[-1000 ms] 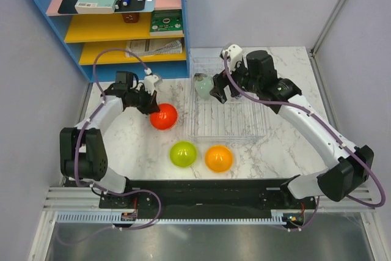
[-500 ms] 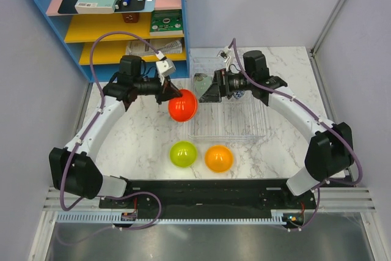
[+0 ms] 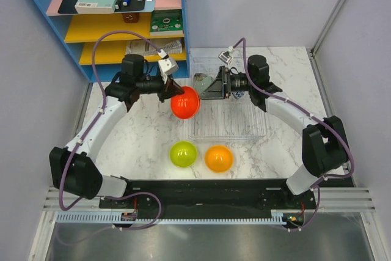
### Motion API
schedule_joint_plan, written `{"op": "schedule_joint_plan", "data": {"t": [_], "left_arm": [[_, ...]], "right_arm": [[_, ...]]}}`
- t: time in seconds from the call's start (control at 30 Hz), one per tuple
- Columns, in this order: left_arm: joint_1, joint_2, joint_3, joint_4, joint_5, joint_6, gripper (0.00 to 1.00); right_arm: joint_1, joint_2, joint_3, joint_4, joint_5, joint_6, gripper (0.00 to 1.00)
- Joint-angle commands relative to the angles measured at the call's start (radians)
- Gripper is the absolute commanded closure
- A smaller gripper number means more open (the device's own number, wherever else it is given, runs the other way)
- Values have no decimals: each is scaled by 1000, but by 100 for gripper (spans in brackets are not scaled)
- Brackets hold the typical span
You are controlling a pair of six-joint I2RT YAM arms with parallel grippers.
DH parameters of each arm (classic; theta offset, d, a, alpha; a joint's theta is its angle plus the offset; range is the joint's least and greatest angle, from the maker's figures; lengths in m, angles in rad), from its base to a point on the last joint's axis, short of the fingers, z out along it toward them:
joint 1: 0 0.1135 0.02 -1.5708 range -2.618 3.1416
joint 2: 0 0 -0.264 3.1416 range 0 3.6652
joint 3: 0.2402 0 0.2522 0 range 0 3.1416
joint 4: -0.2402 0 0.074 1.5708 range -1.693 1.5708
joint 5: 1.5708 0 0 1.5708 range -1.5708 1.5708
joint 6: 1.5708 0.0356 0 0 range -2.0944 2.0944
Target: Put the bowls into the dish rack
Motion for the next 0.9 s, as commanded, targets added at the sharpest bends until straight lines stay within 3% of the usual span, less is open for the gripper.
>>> {"op": "schedule_joint_plan", "data": {"t": [0.0,0.67,0.87], "left_arm": [[-16,-25,34,77,-11,-48,98],[-88,-53,-16,158,-118,-46,98],[-90,-59,-17,161,-128,-45,98]], "right_arm": [[0,27,-8,112,-30,56,2],[12,52,-35,272,-60,186,3],[12,49,-57,273,-76,178,15]]}}
